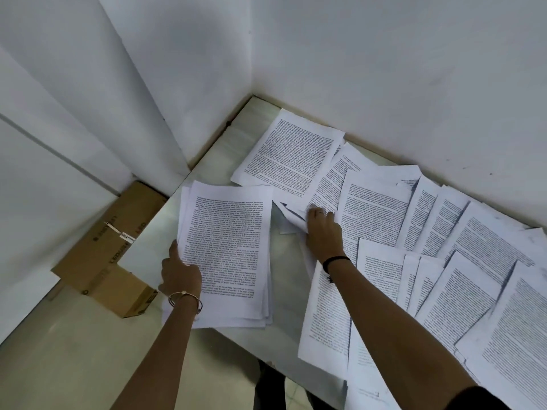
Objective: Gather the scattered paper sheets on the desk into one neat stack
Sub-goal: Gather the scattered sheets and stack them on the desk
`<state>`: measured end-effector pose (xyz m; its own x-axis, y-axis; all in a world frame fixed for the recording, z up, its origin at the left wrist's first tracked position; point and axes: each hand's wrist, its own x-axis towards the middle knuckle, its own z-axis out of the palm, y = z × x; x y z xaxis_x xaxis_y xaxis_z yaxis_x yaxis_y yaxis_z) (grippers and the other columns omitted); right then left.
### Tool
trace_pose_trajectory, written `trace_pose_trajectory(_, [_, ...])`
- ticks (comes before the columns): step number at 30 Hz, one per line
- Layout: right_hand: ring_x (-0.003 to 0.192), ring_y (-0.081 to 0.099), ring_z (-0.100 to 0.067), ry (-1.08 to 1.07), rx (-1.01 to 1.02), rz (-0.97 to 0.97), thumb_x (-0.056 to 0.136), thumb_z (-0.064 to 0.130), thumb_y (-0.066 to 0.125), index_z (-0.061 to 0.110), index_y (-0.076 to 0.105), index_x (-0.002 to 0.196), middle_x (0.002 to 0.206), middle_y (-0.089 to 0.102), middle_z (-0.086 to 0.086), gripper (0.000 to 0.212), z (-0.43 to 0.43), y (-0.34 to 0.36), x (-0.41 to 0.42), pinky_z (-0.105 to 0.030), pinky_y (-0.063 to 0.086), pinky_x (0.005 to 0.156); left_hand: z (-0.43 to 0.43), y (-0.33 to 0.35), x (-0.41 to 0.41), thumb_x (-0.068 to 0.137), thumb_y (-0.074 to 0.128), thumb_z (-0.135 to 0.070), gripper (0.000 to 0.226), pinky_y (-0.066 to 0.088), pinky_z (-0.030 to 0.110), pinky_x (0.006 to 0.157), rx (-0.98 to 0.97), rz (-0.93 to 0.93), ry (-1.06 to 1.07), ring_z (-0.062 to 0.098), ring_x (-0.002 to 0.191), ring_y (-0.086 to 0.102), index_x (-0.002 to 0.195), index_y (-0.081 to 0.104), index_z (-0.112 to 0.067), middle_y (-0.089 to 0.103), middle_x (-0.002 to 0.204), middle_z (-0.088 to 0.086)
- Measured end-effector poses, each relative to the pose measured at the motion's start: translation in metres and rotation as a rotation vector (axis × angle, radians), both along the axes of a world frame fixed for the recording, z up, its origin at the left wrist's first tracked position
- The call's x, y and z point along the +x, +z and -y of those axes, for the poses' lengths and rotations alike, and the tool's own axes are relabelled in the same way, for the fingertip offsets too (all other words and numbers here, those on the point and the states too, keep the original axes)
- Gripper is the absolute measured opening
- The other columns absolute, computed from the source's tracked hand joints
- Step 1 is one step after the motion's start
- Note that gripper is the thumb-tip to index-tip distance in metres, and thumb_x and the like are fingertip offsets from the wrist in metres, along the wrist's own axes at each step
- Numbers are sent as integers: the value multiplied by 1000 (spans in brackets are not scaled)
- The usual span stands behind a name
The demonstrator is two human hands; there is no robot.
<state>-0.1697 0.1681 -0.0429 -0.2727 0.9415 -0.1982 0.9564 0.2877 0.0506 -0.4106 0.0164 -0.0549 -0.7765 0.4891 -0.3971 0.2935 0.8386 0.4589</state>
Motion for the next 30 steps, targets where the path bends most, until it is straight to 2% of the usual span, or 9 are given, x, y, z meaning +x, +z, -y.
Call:
trace_pose_trajectory(4, [91, 62, -34, -53, -26, -202, 84, 2, 52, 4, 55, 121, 105, 63, -15, 37, -8, 2, 14, -31, 37, 59, -9, 2, -7, 87, 52, -5, 65, 28, 59, 101, -69, -84, 23, 44, 118, 46, 145, 32, -28, 49, 125, 26])
trace_pose_trajectory(10, [86, 64, -36, -304, -27, -498, 86, 5, 52, 6, 59, 115, 94, 67, -18, 30, -12, 12, 37, -35, 46, 65, -27, 6, -23, 89, 51, -9, 63, 32, 56, 98, -163, -152, -26, 43, 116, 46, 145, 33, -30, 47, 125, 27])
trace_pose_trajectory(13, [86, 64, -36, -365, -15, -588, 87, 7, 55, 5, 57, 124, 95, 67, -19, 37, -10, 15, 45, -34, 45, 65, -35, 8, -21, 83, 57, -7, 70, 33, 55, 101, -104, -180, -93, 42, 120, 44, 146, 32, -22, 42, 133, 25])
trace_pose_trajectory(16, [90, 64, -34, -347, -3, -602, 87, 5, 55, 8, 52, 133, 102, 67, -17, 45, -6, 17, 47, -35, 48, 68, -57, 13, -11, 78, 61, -2, 63, 35, 52, 104, 190, -233, -153, 40, 123, 44, 139, 43, -7, 44, 135, 24])
trace_pose_trajectory(20, [108, 57, -32, -211, -12, -441, 84, -5, 48, 12, 45, 138, 126, 57, -15, 57, 1, 14, 45, -40, 52, 73, -121, 44, 13, 99, 43, -31, 34, 35, 33, 103, 498, 376, -136, 24, 121, 48, 125, 54, -13, 52, 128, 10])
trace_pose_trajectory(23, [112, 52, -36, -87, -37, -337, 73, -9, 56, 8, 47, 134, 133, 50, -19, 64, 7, 8, 40, -40, 52, 66, -169, 68, 16, 94, 28, -60, 56, 39, 36, 99, 502, 866, 14, 20, 110, 54, 133, 46, -23, 57, 118, 4])
trace_pose_trajectory(25, [101, 60, -39, 10, 0, -343, 64, 2, 71, 5, 56, 123, 120, 58, -20, 61, 11, 3, 41, -39, 53, 63, -195, 69, 14, 89, 28, -69, 69, 43, 40, 98, 414, 932, -21, 23, 107, 58, 133, 46, -20, 60, 117, 6])
trace_pose_trajectory(27, [101, 61, -34, 76, -12, -393, 66, 36, 76, 6, 60, 119, 118, 63, -14, 63, 11, 0, 44, -39, 52, 71, -216, 66, 20, 92, 39, -60, 61, 48, 39, 93, 277, 851, -130, 24, 106, 55, 131, 48, -14, 56, 120, 9])
trace_pose_trajectory(30, [94, 58, -24, -101, -200, -602, 73, 76, 45, 14, 64, 104, 105, 66, -6, 72, 4, 8, 48, -30, 44, 72, -231, 48, 33, 95, 51, -30, 42, 57, 25, 62, 192, 691, -218, 24, 100, 52, 128, 51, -4, 55, 122, 14])
